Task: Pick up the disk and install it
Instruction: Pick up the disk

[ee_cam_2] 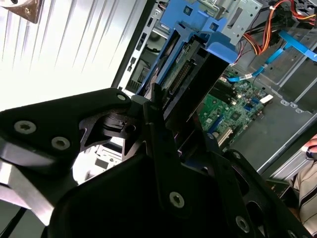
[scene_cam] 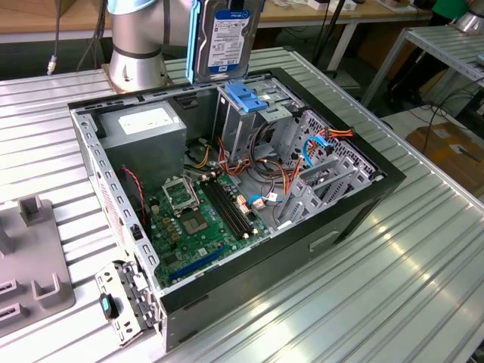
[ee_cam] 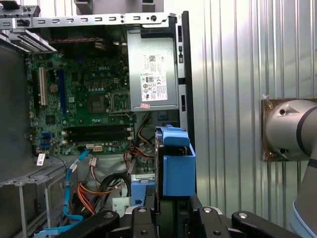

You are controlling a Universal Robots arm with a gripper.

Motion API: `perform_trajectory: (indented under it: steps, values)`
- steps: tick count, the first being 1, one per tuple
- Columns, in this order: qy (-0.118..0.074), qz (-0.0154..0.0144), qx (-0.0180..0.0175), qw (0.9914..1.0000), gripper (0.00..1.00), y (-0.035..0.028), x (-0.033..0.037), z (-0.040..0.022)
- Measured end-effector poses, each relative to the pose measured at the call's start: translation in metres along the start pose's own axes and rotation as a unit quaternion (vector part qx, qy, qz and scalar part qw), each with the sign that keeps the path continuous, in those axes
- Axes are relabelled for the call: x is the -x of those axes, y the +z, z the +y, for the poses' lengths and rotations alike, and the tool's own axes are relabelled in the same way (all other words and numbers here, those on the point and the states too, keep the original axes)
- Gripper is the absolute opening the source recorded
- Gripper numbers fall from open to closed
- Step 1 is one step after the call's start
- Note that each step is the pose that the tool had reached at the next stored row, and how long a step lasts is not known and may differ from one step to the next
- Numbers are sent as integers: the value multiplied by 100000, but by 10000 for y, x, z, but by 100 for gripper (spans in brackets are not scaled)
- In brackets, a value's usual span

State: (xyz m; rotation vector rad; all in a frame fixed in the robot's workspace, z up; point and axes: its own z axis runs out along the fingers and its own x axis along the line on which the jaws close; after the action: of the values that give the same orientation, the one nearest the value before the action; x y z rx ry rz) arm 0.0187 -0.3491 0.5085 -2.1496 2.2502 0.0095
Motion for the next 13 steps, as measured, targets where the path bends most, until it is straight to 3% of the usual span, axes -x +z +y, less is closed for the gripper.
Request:
perform_trajectory:
  steps: [13]
  values:
    - [4,-3,1,100000,35,0,0,-13]
